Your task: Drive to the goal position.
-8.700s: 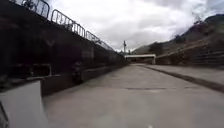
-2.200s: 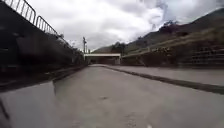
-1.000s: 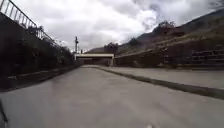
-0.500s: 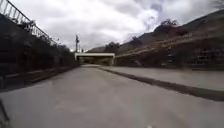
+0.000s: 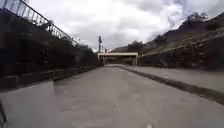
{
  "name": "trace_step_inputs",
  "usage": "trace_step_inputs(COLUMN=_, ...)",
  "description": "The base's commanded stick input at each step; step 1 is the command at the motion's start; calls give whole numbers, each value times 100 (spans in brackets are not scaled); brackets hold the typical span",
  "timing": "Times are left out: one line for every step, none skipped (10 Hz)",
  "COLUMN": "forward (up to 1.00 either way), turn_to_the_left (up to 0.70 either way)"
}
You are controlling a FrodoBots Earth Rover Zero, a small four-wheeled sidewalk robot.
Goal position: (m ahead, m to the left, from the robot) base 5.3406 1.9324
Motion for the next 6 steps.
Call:
trace_step_inputs(forward=70, turn_to_the_left=27)
trace_step_inputs(forward=70, turn_to_the_left=27)
trace_step_inputs(forward=70, turn_to_the_left=0)
trace_step_inputs(forward=70, turn_to_the_left=0)
trace_step_inputs(forward=70, turn_to_the_left=0)
trace_step_inputs(forward=70, turn_to_the_left=0)
